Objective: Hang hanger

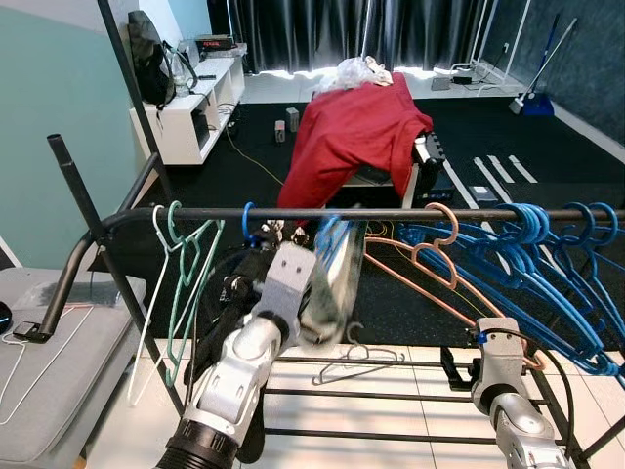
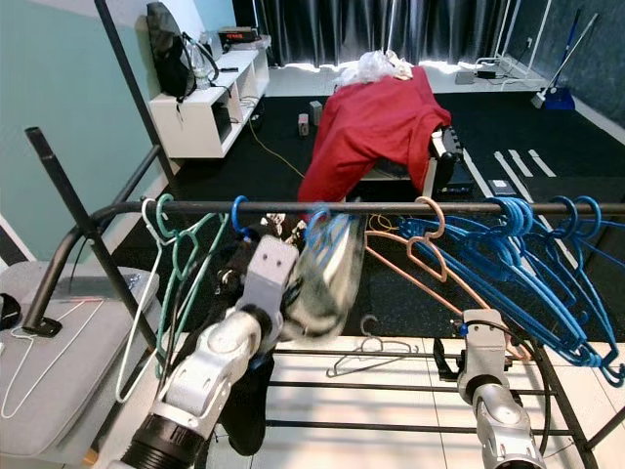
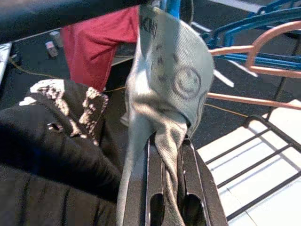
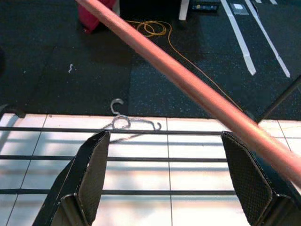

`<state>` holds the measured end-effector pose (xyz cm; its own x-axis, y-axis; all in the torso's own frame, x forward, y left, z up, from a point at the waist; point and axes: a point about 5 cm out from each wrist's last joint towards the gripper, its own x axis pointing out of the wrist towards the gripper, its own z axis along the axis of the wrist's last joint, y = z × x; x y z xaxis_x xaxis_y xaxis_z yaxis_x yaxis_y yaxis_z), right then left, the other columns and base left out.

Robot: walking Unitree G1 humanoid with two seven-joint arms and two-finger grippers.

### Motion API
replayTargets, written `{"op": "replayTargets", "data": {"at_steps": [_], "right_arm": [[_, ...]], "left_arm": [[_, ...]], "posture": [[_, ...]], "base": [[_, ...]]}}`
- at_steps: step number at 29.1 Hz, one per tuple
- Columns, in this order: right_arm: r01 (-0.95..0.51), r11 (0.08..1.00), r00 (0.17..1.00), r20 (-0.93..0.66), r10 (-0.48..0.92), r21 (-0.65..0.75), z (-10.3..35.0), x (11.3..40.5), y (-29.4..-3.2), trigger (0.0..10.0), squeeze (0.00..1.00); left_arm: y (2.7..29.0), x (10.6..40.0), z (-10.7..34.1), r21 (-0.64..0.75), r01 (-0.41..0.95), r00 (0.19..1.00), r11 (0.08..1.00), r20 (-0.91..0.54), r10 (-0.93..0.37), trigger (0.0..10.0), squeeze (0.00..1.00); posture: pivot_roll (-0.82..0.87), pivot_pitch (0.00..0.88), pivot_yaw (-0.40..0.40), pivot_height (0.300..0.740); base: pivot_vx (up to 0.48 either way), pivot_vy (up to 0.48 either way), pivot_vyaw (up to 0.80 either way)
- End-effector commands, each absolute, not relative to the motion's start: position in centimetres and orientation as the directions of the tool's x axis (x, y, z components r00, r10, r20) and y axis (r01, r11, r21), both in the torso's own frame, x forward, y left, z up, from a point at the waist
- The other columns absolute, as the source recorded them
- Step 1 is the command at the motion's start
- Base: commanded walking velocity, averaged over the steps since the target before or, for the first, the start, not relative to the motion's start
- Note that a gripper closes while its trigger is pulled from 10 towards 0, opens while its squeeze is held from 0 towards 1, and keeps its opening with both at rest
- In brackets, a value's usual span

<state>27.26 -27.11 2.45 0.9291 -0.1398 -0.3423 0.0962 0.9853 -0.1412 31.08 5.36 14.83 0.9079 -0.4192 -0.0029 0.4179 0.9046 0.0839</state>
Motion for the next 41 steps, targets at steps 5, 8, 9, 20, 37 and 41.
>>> {"op": "replayTargets", "data": {"at_steps": [5, 8, 9, 20, 37, 41], "right_arm": [[0.098, 0.986, 0.922, -0.36, -0.142, -0.137, 2.1, 27.0, -27.1, 10.0, 0.0], [0.097, 0.986, 0.921, -0.362, -0.141, -0.137, 2.1, 27.0, -27.0, 10.0, 0.0], [0.097, 0.986, 0.921, -0.362, -0.141, -0.137, 2.1, 27.0, -27.0, 10.0, 0.0], [0.108, 0.986, 0.921, -0.361, -0.146, -0.123, 2.2, 27.1, -27.1, 10.0, 0.0], [0.11, 0.985, 0.917, -0.369, -0.151, -0.13, 2.1, 26.9, -27.2, 10.0, 0.0], [0.105, 0.986, 0.916, -0.372, -0.147, -0.132, 2.2, 27.0, -27.2, 10.0, 0.0]], "left_arm": [[6.0, 30.1, 15.3, 0.12, 0.485, 0.868, 0.866, 0.055, -0.494, 10.0, 0.0], [6.6, 30.7, 14.3, 0.082, 0.441, 0.897, 0.894, -0.039, -0.44, 10.0, 0.0], [6.6, 30.7, 14.3, 0.082, 0.441, 0.897, 0.894, -0.039, -0.44, 10.0, 0.0], [6.3, 31.8, 13.0, -0.074, 0.312, 0.928, 0.947, -0.188, -0.32, 10.0, 0.0], [8.3, 31.9, 11.1, -0.131, 0.148, 0.928, 0.98, -0.324, -0.183, 10.0, 0.0], [9.0, 31.1, 9.1, -0.111, 0.118, 0.896, 0.987, -0.416, -0.154, 10.0, 1.0]], "posture": [[-0.03, 0.0, 0.035, 0.735], [-0.03, 0.0, 0.035, 0.735], [-0.03, 0.0, 0.035, 0.735], [-0.04, 0.0, 0.044, 0.735], [-0.04, 0.0, 0.05, 0.735], [-0.04, 0.0, 0.045, 0.735]], "base": [[0.0, 0.0, 0.0], [0.0, 0.0, 0.0], [0.0, 0.0, 0.0], [0.0, 0.0, 0.0], [0.0, 0.0, 0.0], [0.0, 0.0, 0.0]]}}
